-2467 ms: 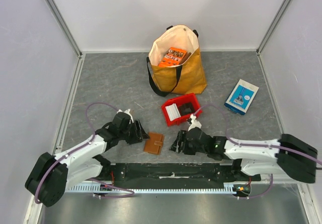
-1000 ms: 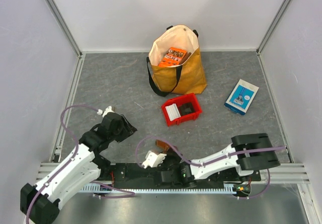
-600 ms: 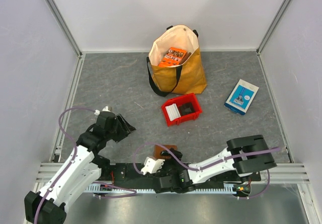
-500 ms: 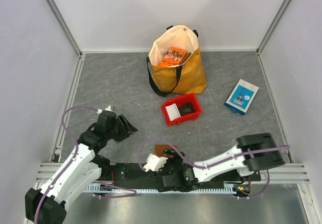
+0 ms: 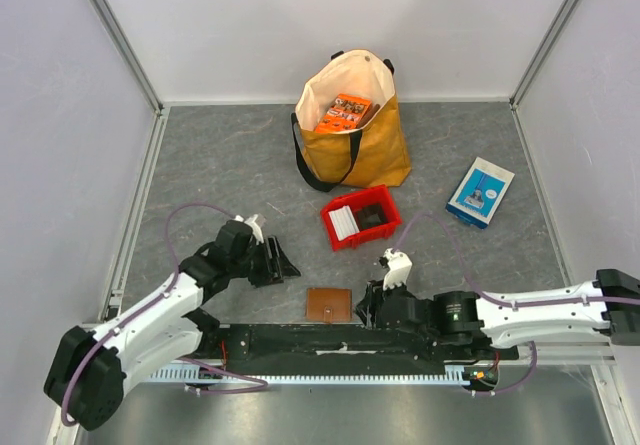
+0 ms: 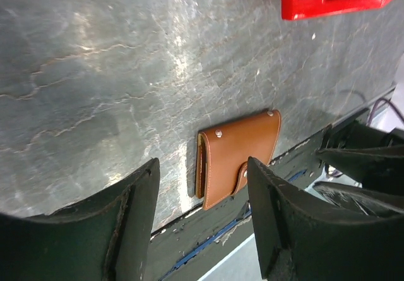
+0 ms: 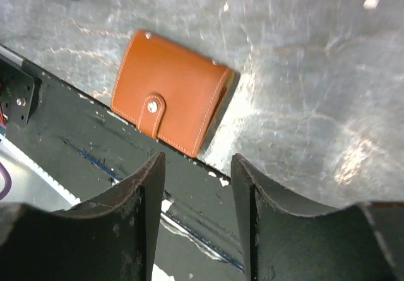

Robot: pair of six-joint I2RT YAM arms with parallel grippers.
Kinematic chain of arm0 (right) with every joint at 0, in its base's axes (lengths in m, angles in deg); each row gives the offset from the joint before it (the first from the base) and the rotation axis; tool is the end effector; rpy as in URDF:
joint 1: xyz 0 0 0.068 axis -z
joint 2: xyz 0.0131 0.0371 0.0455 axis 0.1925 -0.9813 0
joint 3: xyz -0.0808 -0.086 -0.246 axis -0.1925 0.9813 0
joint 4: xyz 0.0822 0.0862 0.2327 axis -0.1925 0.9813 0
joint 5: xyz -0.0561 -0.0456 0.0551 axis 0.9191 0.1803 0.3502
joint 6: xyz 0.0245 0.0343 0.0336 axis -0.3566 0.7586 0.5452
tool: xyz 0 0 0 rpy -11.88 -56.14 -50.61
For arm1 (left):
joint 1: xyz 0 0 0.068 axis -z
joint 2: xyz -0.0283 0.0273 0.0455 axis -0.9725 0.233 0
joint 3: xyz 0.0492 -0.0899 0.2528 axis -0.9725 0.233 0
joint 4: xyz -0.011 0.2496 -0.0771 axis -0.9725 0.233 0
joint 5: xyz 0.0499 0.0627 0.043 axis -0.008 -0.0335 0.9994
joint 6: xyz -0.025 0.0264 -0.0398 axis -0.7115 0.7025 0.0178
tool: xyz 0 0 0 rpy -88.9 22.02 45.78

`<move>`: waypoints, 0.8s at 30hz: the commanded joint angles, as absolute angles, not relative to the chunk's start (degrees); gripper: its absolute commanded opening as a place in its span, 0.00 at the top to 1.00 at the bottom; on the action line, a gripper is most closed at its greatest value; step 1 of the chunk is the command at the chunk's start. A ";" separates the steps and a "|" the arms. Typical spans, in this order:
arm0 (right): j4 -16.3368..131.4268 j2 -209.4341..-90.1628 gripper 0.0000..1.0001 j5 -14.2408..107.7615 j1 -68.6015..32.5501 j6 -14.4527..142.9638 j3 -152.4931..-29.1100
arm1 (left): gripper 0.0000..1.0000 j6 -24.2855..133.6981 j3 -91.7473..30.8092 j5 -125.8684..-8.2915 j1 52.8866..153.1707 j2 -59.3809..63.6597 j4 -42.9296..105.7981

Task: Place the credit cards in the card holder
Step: Turn over the card holder at the center of the board, then pick up the card holder from the center of the board.

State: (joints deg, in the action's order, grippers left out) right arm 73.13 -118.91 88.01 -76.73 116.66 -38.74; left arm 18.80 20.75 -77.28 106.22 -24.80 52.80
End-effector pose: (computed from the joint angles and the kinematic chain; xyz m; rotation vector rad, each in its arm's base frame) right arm 0.0264 0.1720 0.1898 -0.2693 2.2620 0.7528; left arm 0.1367 -0.0909 0.1726 -0.2347 2.5721 -0.9641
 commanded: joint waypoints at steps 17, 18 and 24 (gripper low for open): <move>54.23 -145.70 0.57 67.06 -58.16 109.41 -44.78 | 0.31 20.32 21.75 -74.29 116.78 -13.15 40.48; 54.31 -146.75 0.57 67.14 -57.72 106.69 -45.74 | 0.30 20.41 21.75 -73.77 116.78 -12.89 40.05; 54.58 -152.65 0.57 62.40 -56.05 96.38 -50.50 | 0.27 23.04 20.17 -77.08 116.78 -7.80 35.31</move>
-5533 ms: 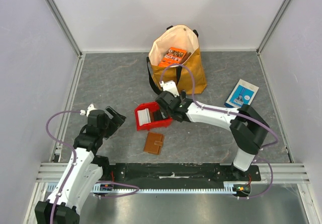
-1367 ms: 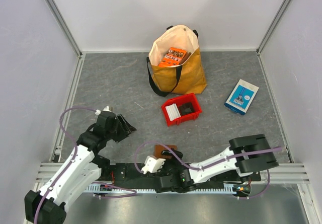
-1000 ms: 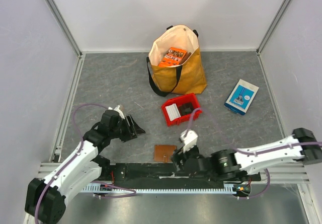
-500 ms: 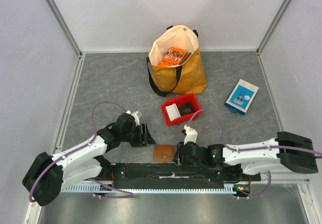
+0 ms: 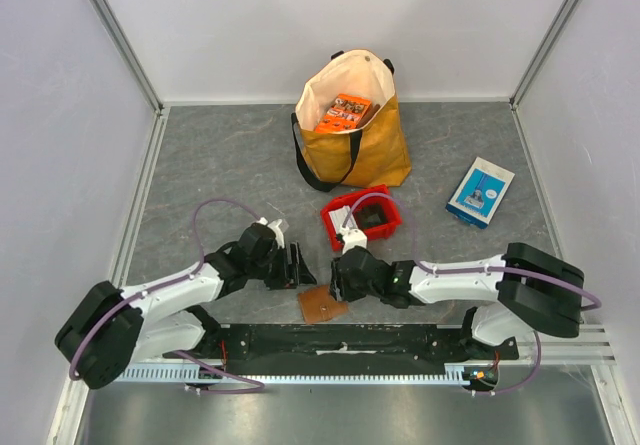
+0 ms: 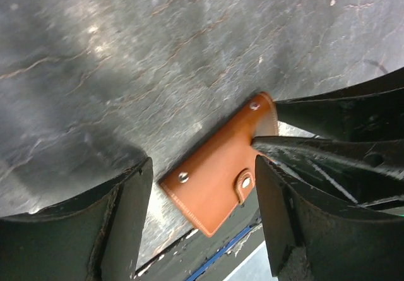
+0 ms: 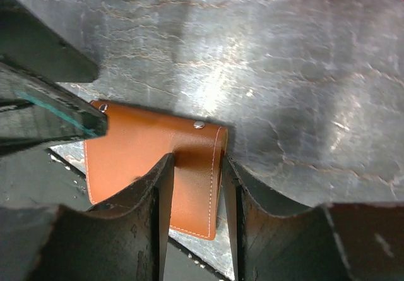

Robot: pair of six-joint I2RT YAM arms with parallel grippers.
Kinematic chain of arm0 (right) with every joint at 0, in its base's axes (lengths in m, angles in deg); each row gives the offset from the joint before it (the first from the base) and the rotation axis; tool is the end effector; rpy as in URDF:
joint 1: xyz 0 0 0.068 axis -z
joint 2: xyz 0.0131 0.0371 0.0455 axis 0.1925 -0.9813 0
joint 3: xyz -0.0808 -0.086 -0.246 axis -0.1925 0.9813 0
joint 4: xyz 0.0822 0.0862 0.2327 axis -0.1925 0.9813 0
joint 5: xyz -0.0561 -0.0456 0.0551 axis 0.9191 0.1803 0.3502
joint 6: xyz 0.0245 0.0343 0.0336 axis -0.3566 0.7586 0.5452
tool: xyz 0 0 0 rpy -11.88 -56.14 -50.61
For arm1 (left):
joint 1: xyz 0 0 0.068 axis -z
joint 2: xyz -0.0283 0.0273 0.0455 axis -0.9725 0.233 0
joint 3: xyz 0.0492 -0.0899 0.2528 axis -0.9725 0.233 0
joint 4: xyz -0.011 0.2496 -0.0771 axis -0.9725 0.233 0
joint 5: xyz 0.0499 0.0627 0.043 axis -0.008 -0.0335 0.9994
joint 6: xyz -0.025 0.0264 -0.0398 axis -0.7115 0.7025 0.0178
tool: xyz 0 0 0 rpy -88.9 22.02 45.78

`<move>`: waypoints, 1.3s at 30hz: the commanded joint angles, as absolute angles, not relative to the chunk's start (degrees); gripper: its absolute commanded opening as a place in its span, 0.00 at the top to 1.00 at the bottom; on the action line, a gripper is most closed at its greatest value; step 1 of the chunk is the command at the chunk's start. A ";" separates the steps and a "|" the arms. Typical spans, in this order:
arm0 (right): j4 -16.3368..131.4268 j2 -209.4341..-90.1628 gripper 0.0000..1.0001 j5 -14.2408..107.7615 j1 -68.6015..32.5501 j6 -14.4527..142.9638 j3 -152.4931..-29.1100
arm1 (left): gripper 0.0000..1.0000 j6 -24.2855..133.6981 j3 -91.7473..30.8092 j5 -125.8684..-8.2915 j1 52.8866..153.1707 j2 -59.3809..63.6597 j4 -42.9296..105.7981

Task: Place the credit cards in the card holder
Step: Pick up the card holder from the center of the board.

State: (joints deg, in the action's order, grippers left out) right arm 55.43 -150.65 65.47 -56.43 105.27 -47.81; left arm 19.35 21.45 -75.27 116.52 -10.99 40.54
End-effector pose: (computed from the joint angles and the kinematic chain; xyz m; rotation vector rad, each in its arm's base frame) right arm 0.1064 0.2389 0.1477 -0.3362 2.4842 0.6878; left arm 0.1393 -0.1301 0.1461 -0.0177 2.6537 -0.9590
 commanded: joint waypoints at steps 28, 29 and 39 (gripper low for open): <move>43.60 -142.01 0.39 63.54 -64.66 134.42 -35.91 | 0.27 23.92 22.71 -80.88 118.37 -5.41 40.13; 43.33 -142.98 0.39 63.98 -64.57 135.22 -36.00 | 0.27 24.01 22.80 -81.23 118.45 -5.24 40.13; 39.73 -147.38 0.48 67.50 -60.45 136.45 -34.24 | 0.33 20.68 27.89 -85.53 118.89 -6.99 34.34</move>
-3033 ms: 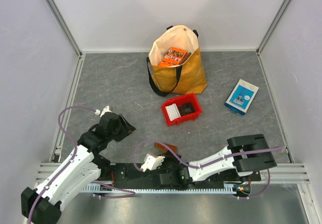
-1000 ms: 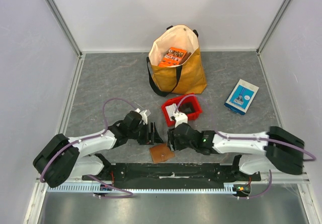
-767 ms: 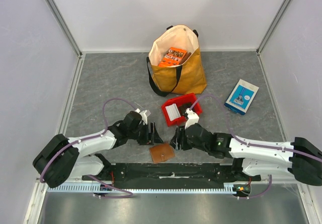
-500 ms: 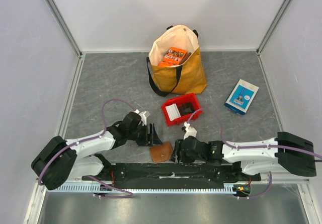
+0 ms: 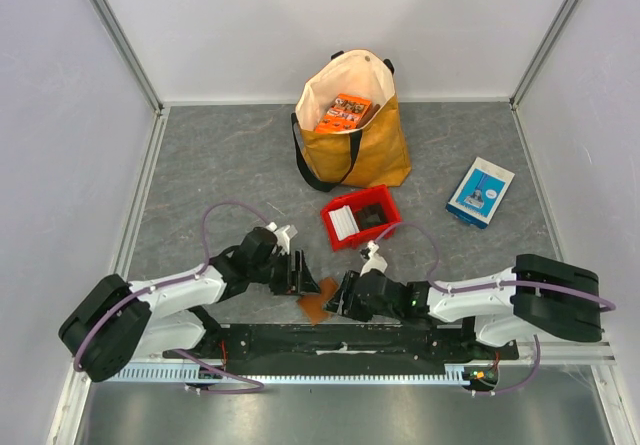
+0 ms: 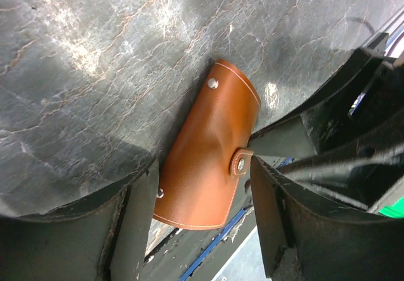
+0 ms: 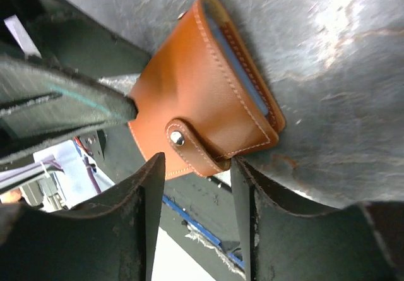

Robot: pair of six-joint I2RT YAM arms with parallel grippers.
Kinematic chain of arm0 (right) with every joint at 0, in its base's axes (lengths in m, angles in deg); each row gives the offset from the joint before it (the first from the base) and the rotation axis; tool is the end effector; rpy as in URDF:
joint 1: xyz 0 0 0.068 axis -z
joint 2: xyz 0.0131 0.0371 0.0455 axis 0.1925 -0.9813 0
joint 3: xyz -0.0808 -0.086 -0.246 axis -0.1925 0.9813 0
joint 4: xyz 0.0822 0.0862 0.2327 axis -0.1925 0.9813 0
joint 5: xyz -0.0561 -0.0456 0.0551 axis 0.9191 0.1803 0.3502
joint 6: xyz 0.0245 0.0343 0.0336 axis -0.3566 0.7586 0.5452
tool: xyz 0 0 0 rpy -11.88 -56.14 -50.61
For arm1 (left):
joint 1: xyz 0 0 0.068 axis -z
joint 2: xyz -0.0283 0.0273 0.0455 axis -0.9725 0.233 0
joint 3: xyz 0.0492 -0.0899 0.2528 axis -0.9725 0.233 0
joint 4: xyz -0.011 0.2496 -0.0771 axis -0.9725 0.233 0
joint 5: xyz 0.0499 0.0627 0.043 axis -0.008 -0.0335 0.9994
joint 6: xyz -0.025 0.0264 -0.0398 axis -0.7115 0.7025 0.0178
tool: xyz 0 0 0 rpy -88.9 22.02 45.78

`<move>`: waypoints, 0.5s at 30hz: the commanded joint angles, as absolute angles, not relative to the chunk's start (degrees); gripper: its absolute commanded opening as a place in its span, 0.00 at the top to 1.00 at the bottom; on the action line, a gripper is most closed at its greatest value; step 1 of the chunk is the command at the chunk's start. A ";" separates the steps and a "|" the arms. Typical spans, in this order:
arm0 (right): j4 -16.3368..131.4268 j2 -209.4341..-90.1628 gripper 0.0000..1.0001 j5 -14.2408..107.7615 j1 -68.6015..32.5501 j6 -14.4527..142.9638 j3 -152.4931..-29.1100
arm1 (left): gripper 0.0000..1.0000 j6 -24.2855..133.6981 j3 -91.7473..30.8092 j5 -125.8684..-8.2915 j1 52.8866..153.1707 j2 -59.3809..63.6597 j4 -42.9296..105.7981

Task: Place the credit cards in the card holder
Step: Pick up the card holder from the center of the board.

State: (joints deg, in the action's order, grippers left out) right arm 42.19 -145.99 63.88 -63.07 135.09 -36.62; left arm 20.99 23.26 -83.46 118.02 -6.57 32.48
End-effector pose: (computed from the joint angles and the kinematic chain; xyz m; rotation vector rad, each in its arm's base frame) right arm 0.0689 0.2210 0.1305 0.1751 2.5682 1.0836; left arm 0.1368 -0.1408 0.1351 0.1389 2.6602 -1.1357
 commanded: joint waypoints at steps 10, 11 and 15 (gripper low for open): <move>28.49 -151.86 0.56 63.63 -59.21 137.33 -29.41 | 0.37 16.45 32.12 -88.52 118.89 -5.07 23.96; 27.26 -151.95 0.57 63.72 -59.12 137.42 -28.88 | 0.37 16.45 32.12 -88.44 118.81 -4.80 23.78; 23.12 -149.41 0.65 66.25 -59.03 135.06 -28.09 | 0.46 16.54 31.95 -88.35 118.89 -4.19 23.43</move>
